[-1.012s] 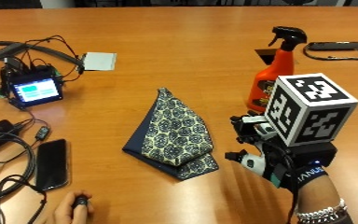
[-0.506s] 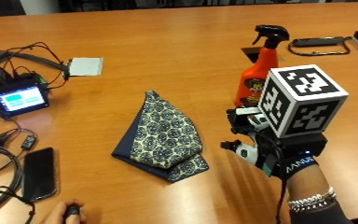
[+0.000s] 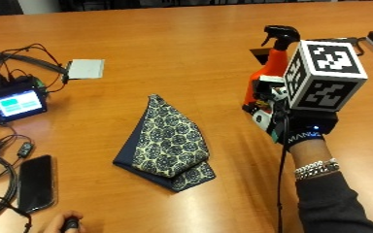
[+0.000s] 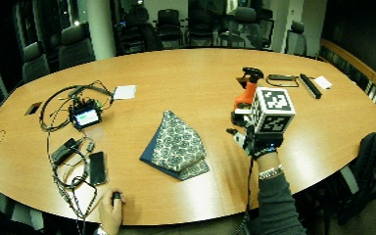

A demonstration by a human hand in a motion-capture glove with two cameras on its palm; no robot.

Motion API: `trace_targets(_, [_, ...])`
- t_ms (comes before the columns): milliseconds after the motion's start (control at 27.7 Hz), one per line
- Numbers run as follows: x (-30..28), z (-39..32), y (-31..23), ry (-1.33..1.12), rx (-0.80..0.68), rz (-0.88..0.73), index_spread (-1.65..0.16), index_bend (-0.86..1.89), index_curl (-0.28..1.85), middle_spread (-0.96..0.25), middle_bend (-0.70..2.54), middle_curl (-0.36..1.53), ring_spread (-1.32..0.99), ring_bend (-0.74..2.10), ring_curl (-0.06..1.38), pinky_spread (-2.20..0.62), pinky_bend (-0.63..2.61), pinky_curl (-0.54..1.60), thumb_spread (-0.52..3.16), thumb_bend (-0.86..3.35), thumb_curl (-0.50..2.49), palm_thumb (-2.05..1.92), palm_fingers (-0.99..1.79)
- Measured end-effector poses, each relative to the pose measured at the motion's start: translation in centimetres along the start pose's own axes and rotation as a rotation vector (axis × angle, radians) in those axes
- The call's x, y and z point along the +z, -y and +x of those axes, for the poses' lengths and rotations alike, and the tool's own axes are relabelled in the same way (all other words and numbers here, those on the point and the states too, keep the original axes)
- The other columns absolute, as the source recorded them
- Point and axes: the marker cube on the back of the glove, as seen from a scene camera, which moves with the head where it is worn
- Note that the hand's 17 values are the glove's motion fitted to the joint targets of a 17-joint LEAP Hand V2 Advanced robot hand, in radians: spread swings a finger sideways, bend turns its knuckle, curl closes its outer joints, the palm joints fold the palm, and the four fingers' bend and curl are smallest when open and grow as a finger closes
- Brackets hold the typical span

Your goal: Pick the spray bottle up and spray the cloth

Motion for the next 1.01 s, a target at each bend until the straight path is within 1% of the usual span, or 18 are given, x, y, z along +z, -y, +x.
trace_targets(253, [0.2,1.3,2.4,0.064,0.137,0.048,-0.42,0.20,0.34,-0.11,0.20,0.31,-0.11,0.37,0.28,0.21,0.14,0.22,1.20,0.04,0.23,0.51,0.71])
trace_targets(470, [-0.3,2.5,4.2,0.085,0.266,0.147,-0.39,0.19,0.36,-0.10,0.19,0.32,-0.11,0.38,0.30,0.19,0.14,0.22,1.22,0.04,0.25,0.55,0.74])
trace_targets(723, [1.2,3.8,5.1,0.155,0.331,0.221,-0.36,0.18,0.37,-0.09,0.16,0.31,-0.10,0.34,0.31,0.18,0.20,0.25,1.23,0.03,0.27,0.59,0.72])
trace_targets(1012, [3.2,4.9,6.9,0.226,0.414,0.205,-0.33,0.16,0.36,-0.08,0.18,0.32,-0.10,0.33,0.31,0.17,0.19,0.27,1.23,0.01,0.29,0.63,0.75])
